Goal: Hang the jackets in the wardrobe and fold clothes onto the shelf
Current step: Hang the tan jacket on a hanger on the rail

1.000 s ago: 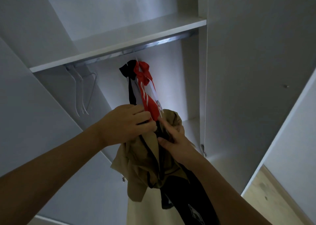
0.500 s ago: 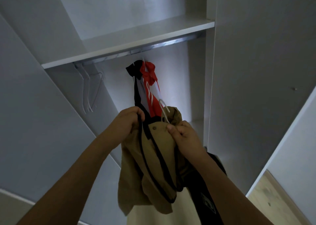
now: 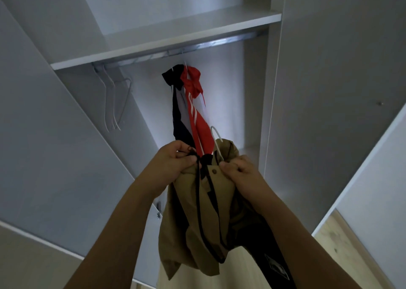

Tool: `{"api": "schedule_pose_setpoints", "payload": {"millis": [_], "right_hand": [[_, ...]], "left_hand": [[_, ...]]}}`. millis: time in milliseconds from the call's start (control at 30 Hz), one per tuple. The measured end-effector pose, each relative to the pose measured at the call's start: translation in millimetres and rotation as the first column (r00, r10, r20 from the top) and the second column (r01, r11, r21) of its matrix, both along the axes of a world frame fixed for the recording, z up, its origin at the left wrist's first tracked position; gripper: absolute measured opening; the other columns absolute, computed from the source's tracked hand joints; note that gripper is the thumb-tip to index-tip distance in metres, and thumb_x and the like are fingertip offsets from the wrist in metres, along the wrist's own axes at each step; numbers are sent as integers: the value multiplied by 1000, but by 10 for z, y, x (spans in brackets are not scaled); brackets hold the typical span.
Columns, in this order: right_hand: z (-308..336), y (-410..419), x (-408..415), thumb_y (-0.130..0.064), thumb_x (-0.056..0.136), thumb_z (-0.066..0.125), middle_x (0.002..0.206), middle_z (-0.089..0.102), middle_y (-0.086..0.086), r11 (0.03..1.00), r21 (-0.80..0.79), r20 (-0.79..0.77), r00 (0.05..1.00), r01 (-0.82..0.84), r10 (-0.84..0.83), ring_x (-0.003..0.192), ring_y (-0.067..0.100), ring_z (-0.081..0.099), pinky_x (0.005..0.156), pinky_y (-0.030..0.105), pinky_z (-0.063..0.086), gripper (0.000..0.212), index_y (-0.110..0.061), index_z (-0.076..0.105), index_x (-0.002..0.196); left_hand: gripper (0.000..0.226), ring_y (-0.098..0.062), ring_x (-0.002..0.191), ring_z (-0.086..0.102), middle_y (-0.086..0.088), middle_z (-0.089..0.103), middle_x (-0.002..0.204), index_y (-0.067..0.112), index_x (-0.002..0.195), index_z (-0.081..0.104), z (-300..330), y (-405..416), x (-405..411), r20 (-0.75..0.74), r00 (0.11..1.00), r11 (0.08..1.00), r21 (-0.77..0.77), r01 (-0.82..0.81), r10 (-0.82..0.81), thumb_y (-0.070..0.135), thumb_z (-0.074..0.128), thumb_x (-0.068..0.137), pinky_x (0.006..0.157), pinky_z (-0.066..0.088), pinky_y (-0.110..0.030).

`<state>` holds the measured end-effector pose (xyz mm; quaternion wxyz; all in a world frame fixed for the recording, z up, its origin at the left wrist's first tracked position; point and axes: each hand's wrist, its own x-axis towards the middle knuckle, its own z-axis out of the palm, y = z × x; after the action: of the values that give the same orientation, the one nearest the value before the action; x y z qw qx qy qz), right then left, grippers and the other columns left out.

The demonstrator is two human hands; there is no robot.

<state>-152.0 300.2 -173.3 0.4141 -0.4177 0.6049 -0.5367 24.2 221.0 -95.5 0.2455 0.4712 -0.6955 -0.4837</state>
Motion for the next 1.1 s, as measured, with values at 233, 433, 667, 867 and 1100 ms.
{"api": "schedule_pose_setpoints", "payload": {"millis": [233, 433, 667, 867, 1100], "right_hand": [[-4, 83, -53, -28, 102, 44, 104, 46, -8, 999, 32, -117, 992, -40, 44, 92, 1, 51, 70, 3, 40, 25, -14, 61, 90], [-27, 92, -89, -22, 101, 43, 124, 48, 6, 992, 95, -81, 993, -79, 87, 107, 20, 53, 91, 30, 43, 21, -11, 56, 113], [99, 131, -34, -14, 97, 51, 107, 46, -7, 979, 114, -58, 983, -169, 177, 103, 13, 53, 78, 12, 41, 12, -11, 59, 88], [110, 86, -80, -31, 101, 47, 106, 43, -11, 980, 53, -249, 947, -194, 201, 101, 3, 50, 84, 11, 39, 25, -16, 66, 106], [125, 90, -86, -36, 100, 46, 113, 43, -6, 972, 109, -137, 965, -210, 224, 102, 6, 51, 81, 9, 39, 29, -13, 64, 103]], "left_hand": [[12, -25, 95, 69, -5, 73, 99, 16, 102, 69, -163, 92, -12, -80, 997, 999, 51, -13, 18, 15, 66, 91, 88, 58, -35], [12, -27, 95, 69, -8, 73, 98, 17, 99, 71, -223, 133, -57, -156, 986, 994, 101, -42, 57, 13, 68, 88, 88, 57, -39], [18, -22, 86, 72, -7, 74, 92, 23, 85, 75, -193, 146, -69, -237, 971, 992, 122, 18, 12, 6, 70, 84, 71, 56, -24], [18, -23, 90, 71, -5, 75, 96, 25, 90, 74, -231, 74, -12, -217, 975, 992, 126, -22, 49, 8, 71, 84, 78, 58, -32], [16, -20, 86, 72, -6, 75, 94, 20, 91, 74, -239, 102, -27, -268, 963, 990, 140, 3, 35, 6, 71, 83, 71, 56, -24]]}}
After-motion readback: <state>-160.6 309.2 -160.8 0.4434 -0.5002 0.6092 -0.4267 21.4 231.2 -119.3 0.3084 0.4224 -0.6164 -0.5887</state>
